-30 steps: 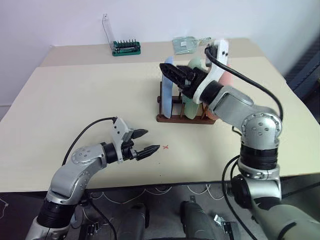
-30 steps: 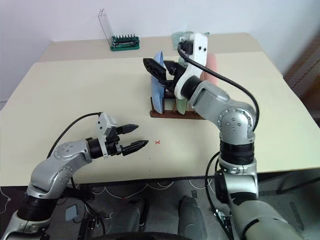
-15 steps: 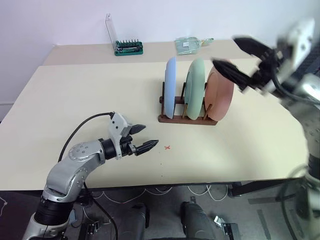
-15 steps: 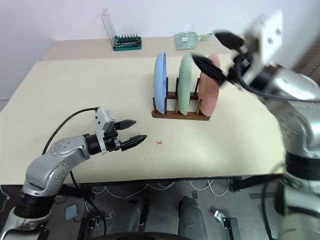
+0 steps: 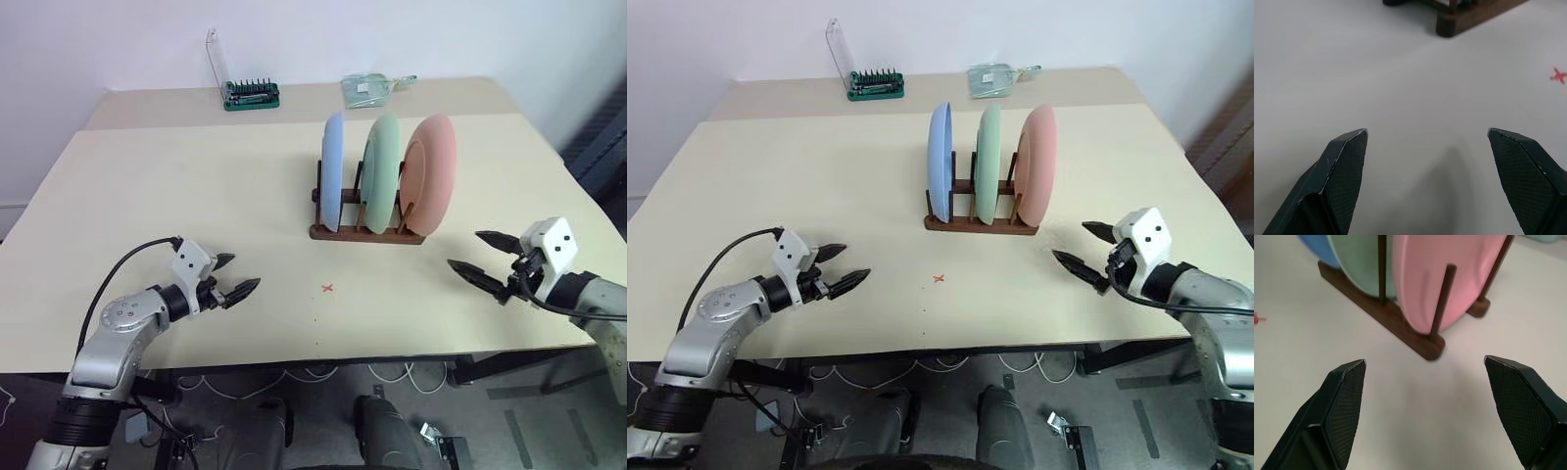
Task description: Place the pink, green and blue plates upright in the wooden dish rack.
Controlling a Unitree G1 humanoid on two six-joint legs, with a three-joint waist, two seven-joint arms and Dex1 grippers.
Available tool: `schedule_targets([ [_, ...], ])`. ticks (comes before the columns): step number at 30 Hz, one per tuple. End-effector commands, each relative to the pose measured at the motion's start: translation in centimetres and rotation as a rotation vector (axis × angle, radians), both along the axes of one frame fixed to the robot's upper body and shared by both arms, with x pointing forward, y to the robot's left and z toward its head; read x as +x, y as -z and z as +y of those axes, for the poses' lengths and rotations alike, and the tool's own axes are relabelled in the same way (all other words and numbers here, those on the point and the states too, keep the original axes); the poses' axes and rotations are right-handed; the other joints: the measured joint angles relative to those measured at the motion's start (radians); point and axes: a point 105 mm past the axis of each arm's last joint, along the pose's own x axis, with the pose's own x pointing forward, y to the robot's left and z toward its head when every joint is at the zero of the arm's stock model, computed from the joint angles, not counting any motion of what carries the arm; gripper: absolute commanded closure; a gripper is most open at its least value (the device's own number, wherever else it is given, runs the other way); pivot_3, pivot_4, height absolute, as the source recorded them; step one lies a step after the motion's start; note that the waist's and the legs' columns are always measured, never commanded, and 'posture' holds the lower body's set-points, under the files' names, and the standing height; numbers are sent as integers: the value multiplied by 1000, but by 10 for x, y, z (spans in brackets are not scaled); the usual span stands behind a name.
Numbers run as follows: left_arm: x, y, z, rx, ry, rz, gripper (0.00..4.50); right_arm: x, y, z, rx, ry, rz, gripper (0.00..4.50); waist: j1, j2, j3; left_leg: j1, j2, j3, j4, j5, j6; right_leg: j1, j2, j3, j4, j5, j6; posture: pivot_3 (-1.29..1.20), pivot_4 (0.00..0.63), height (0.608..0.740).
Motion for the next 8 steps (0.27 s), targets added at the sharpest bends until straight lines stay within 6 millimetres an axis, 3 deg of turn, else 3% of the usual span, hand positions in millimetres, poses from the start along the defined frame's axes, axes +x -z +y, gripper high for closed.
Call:
schedule_targets([
  [1,-3,-4,7,6,-26,-39,458,3,6,-2,-6,13,-20,564,-1,0,0,0,0,0,0,0,0,0,0,0,0,0,0,0,150,740],
  [8,-5,1,6,-4,-54,-40,458,18,6,-1,-2,10,-41,564,-5,0,0,0,0,0,0,0,0,0,0,0,1,0,0,0,150,740],
])
